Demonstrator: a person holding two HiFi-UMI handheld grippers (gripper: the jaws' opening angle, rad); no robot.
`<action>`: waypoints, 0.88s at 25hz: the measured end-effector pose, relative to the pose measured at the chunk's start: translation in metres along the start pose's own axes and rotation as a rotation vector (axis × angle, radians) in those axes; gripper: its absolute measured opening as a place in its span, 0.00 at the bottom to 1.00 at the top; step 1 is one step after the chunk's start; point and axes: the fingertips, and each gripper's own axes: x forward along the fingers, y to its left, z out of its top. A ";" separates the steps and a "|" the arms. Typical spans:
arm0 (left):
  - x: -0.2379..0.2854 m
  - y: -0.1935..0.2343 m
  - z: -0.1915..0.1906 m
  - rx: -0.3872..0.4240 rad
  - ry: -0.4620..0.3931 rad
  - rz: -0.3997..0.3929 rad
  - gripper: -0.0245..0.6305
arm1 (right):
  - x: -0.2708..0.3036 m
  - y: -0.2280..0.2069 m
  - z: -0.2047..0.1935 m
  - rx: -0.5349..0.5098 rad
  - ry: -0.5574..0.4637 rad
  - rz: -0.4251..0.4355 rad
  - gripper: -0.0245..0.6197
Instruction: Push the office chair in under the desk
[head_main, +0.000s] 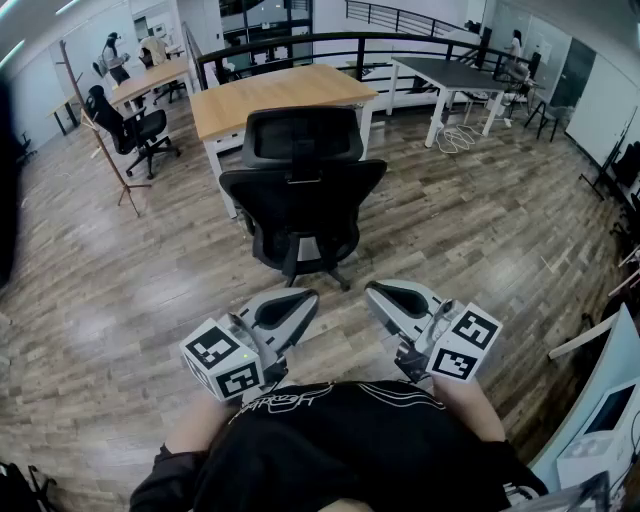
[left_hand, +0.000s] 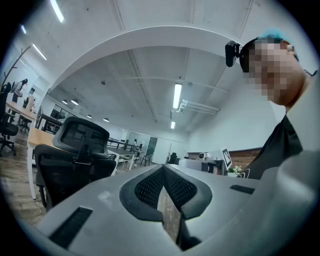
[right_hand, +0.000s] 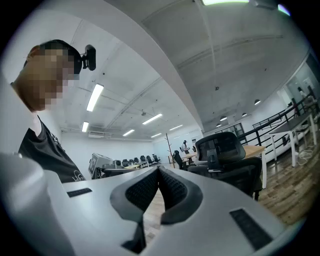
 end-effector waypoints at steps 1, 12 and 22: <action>0.002 0.000 0.000 0.003 0.004 0.000 0.05 | -0.001 -0.002 0.001 -0.004 0.001 -0.003 0.10; 0.012 0.007 -0.005 0.022 0.027 0.025 0.05 | -0.008 -0.020 -0.003 0.002 0.020 -0.044 0.10; 0.014 0.058 -0.011 0.075 0.048 0.105 0.05 | 0.005 -0.066 -0.014 -0.103 0.087 -0.145 0.10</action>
